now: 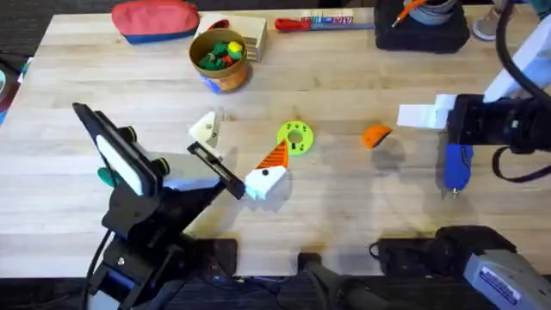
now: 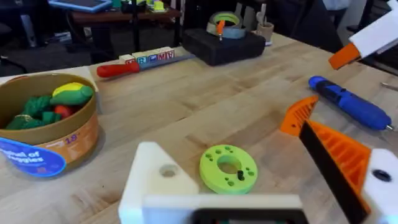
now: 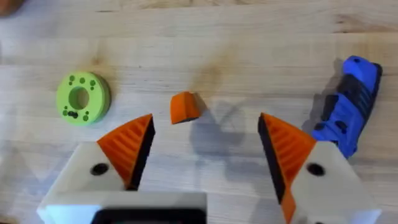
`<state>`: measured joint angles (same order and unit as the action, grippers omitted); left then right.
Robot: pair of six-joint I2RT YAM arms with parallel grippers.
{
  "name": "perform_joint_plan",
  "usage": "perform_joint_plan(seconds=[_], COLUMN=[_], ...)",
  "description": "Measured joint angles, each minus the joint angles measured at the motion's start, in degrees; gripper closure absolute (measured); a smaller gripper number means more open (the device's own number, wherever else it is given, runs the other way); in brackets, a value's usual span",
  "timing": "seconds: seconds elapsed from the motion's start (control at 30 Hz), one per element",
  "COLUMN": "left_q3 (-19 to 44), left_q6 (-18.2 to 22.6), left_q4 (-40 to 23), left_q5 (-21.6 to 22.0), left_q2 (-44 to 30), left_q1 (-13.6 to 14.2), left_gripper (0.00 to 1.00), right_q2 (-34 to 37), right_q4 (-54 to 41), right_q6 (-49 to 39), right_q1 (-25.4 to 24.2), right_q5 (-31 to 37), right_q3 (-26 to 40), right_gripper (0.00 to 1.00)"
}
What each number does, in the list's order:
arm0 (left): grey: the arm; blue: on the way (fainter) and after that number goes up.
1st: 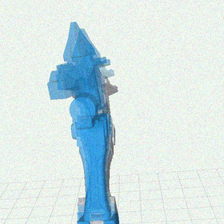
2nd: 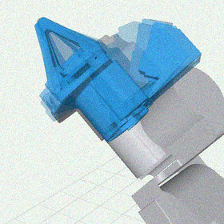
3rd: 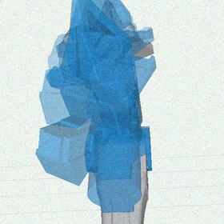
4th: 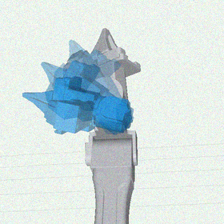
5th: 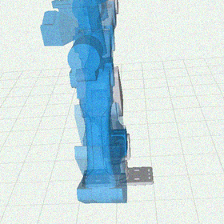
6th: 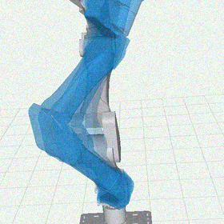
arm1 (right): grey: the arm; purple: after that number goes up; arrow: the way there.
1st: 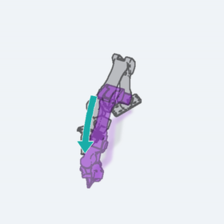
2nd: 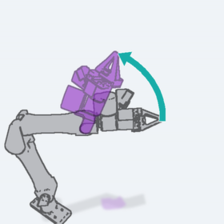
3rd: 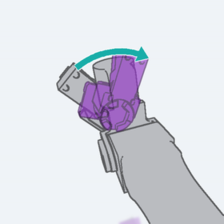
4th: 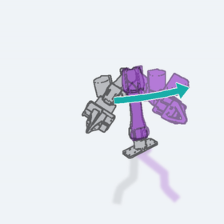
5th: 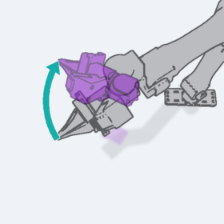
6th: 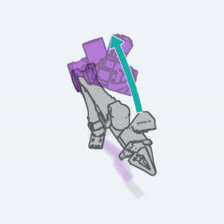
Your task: Pick up the gripper from the table and insert it into the empty holder that is missing its gripper. Then pick up a screw, insert it into the mounting hole, and use the screwdriver to tighten it. Finally, clean up the table by picking up the vegetable and placing it into the bucket.
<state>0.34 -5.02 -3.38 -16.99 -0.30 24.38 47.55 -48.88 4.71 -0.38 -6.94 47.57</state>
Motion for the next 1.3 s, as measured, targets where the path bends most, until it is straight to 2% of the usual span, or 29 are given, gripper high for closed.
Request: perform_joint_plan(seconds=[0.37, 0.6, 0.77, 0.8, 0.83, 1.03, 1.17, 1.3], left_q3=[0.0, 0.0, 0.0, 0.0, 0.0, 0.0, 0.0, 0.0], left_q6=[-0.2, -3.5, -4.6, -4.9, -5.0, -5.2, -5.3, -5.4], left_q4=[0.0, 0.3, 0.2, 0.1, 0.1, -0.3, -0.4, -0.5], left_q5=[-0.4, -9.0, -16.8, -20.2, -21.3, -26.9, -28.9, -29.9], left_q2=[0.0, 0.0, 0.0, 0.0, 0.0, 0.0, 0.0, 0.0], left_q1=[0.0, 0.0, 0.0, 0.0, 0.0, 0.0, 0.0, 0.0], left_gripper=[0.013, 0.015, 0.013, 0.012, 0.013, 0.013, 0.014, 0.013], right_q2=[0.0, 0.0, 0.1, 1.0, 1.7, 6.8, 10.9, 15.0], right_q4=[0.4, 0.4, 2.7, 3.7, 3.5, 2.3, 1.3, 1.2], right_q6=[0.0, 0.0, 0.0, -0.5, -1.1, -5.9, -9.2, -10.7], right_q1=[0.0, 0.0, 0.0, 0.3, 0.7, 6.3, 10.4, 11.6], right_q5=[0.0, 0.0, -0.5, -1.2, -1.4, -1.6, 2.0, 5.5], right_q3=[0.0, 0.0, 0.0, 0.2, 0.2, 0.4, 0.5, 0.6], right_gripper=[0.010, 0.010, 0.010, 0.010, 0.010, 0.010, 0.010, 0.010])
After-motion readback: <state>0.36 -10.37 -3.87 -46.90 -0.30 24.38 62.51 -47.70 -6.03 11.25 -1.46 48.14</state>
